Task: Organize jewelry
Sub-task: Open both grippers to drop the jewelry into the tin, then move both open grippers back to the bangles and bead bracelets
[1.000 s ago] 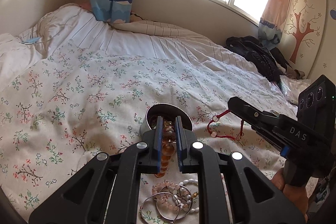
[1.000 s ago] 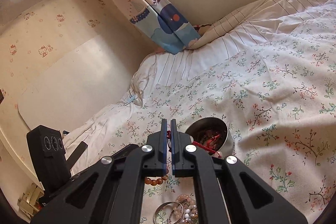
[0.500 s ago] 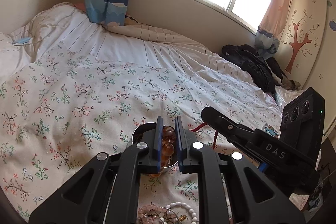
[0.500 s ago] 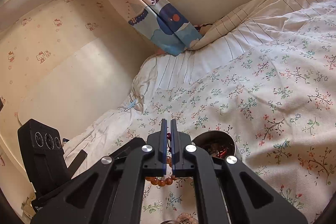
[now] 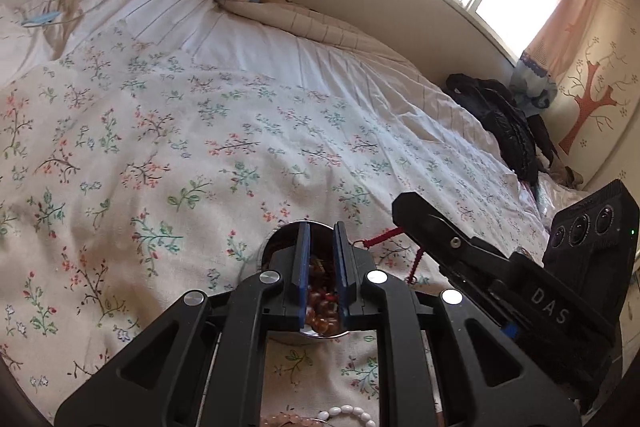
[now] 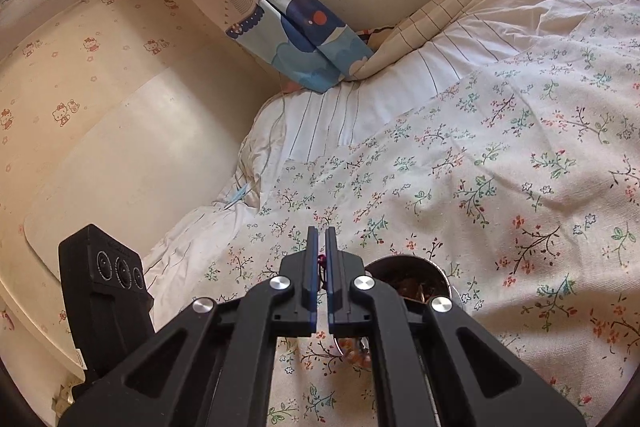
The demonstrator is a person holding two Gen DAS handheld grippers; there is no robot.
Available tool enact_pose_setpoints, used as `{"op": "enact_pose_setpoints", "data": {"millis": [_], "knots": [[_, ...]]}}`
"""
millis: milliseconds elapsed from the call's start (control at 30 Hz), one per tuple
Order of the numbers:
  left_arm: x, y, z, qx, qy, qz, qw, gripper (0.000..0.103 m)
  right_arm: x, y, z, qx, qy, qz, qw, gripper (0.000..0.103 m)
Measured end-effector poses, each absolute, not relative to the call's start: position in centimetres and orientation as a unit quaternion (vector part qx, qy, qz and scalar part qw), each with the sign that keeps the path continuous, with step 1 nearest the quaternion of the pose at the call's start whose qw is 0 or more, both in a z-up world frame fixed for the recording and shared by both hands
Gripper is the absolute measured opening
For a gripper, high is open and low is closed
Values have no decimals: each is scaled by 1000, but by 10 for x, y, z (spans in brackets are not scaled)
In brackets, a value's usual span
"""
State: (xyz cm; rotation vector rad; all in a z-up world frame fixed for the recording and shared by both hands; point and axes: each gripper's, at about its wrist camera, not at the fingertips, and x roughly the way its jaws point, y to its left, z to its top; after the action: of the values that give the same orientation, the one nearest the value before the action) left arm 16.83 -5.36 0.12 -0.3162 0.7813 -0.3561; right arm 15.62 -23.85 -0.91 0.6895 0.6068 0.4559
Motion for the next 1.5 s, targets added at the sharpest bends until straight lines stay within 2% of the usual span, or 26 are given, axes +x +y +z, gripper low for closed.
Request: {"op": "enact_pose_setpoints", "data": {"millis": [67,100,133,233,433,500,633,900,1033,1500], "knots": [[170,-45,-1,-162,378,-162,897,11,159,-237,-14,330,301,214,869,12],[170,-42,-2,-166,378,-157,897,11,158,-237,-15,331,300,211,870,33],[171,-39,-2,-169,377,-155,897,11,157,-238,-15,331,297,208,871,44],[169,-36,0,-167,373,-152,900,12,155,-240,-12,330,291,207,874,44],[163,-40,3,-146,366,-148,907,25,152,-244,-12,321,302,193,877,45],[162,-39,3,-143,363,-143,910,33,145,-252,-14,319,311,171,878,47],[158,-38,2,-132,364,-136,912,35,131,-266,-19,325,327,139,876,51],[134,-46,6,-79,354,-121,924,42,113,-262,-26,297,362,107,877,52],[125,-46,8,-64,348,-111,929,46,101,-265,-26,297,361,101,878,61],[102,-33,0,-45,370,-108,922,54,69,-264,-26,277,377,83,880,62]]}}
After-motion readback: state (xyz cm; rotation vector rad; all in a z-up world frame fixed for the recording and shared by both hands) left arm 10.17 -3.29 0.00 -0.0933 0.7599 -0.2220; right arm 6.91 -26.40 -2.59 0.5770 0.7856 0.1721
